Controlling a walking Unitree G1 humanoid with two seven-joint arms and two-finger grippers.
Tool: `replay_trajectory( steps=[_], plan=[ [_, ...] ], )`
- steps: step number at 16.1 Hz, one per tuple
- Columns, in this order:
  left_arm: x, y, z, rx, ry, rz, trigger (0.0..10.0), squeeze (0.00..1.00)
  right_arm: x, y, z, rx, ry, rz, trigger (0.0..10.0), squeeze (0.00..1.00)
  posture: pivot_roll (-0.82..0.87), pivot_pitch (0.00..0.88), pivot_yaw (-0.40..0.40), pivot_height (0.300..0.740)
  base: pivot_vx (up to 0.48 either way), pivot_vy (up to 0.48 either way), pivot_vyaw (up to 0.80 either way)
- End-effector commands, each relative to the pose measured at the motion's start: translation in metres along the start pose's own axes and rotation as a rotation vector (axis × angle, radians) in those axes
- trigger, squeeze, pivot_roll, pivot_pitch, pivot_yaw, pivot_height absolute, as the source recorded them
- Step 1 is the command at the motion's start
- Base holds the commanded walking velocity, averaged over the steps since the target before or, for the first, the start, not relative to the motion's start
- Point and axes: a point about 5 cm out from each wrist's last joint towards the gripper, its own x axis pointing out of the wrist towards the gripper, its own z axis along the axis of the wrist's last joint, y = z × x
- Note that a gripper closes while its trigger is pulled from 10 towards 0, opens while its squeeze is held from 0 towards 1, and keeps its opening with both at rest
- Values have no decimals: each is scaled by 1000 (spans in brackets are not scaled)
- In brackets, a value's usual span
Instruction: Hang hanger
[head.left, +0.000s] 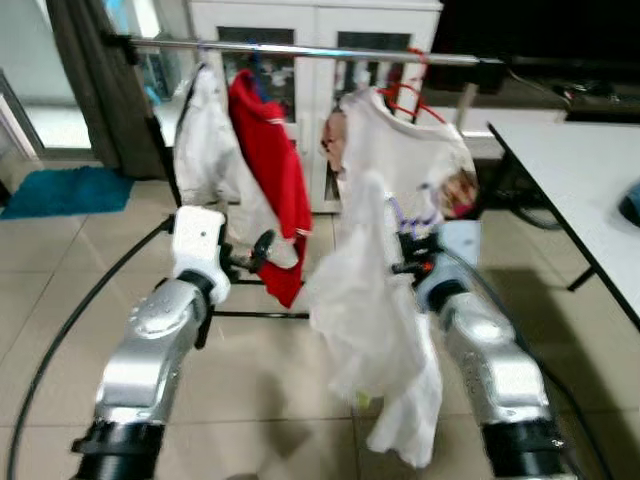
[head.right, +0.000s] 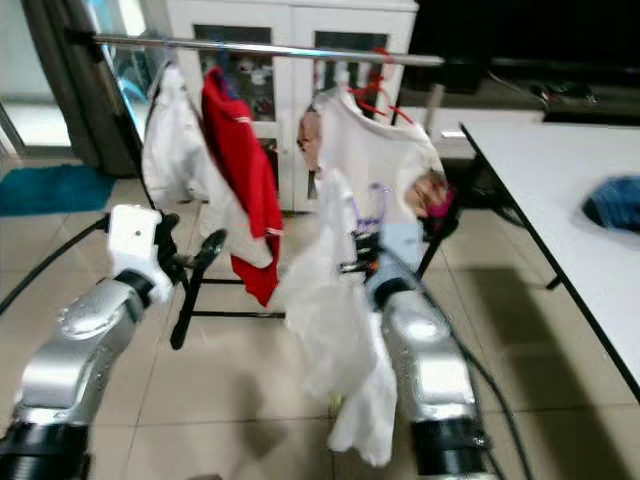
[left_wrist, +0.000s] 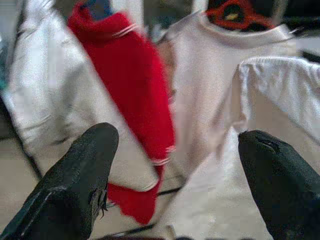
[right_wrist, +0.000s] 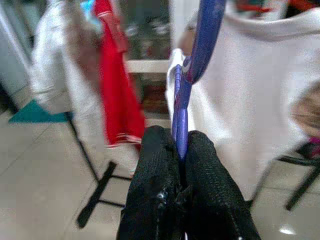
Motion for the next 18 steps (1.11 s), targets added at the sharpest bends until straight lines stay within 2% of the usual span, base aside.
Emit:
replay_trajectory(
  steps=[1,9,18],
  plan=[
    [2,-5,6,14,-23,-13,10000,0,0,-4,7,-26,-16,-1,10000,0,-34,20,-38,740,330,0,0],
    [-3,-6,10,33,-35,-13,10000,0,5,-7,13,-40,-32,-20,10000,0,-24,21,-52,740,339,0,0],
    [0,-9,11,43,-36,-30,10000,0,4,-12,16,-75,-56,-56,10000,0,-28,15,-43,740,348,0,0]
  ],
)
